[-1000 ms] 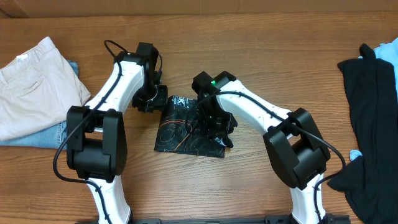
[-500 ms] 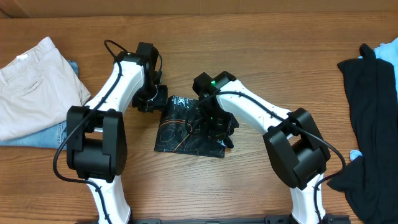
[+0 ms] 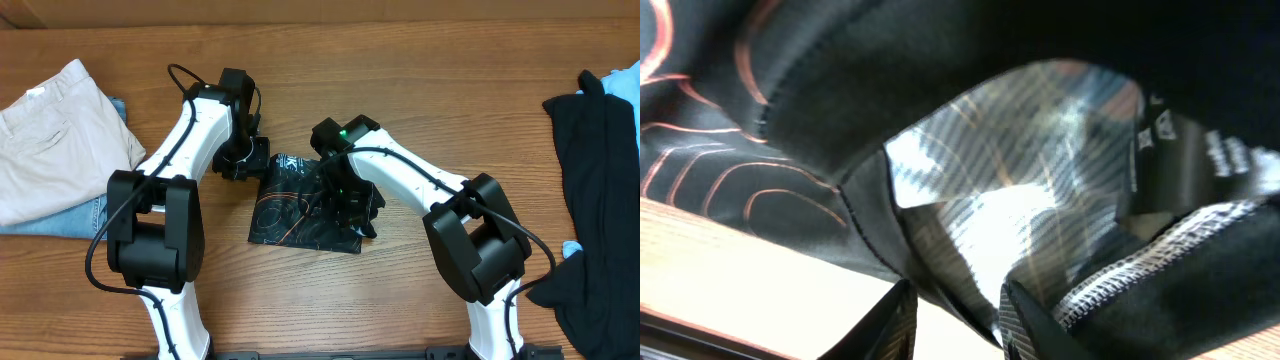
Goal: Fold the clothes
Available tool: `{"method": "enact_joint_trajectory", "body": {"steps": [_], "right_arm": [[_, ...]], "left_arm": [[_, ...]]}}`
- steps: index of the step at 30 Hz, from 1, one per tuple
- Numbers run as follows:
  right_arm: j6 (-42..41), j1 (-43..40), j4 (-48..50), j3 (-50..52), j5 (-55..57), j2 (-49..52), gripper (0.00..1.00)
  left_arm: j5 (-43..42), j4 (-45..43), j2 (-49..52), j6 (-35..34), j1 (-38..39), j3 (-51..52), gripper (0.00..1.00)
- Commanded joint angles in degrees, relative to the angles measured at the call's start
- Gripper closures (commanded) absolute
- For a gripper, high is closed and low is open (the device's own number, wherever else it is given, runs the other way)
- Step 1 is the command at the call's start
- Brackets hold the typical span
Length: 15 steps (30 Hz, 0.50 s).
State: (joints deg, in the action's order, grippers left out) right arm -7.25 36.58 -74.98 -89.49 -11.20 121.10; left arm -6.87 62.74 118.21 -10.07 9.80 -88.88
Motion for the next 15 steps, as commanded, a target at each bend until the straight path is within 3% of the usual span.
{"method": "enact_joint_trajectory", "body": {"steps": [1, 3, 15], "right_arm": [[0.2, 0.4, 1.0, 2.7, -0.5, -2.4, 0.79], [0.2, 0.4, 2.0, 4.2, -0.5, -2.4, 0.96], [-0.7, -0.5, 0.5, 2.8, 0.2, -10.6, 0.96]], "left_arm": [[-0.2, 0.0, 0.4, 1.3, 0.7, -1.1, 0.60], [-0.2, 0.0, 0.4, 1.3, 0.7, -1.1, 0.60], [-0.2, 0.1, 0.4, 1.3, 0.7, -1.1, 0.60]]}}
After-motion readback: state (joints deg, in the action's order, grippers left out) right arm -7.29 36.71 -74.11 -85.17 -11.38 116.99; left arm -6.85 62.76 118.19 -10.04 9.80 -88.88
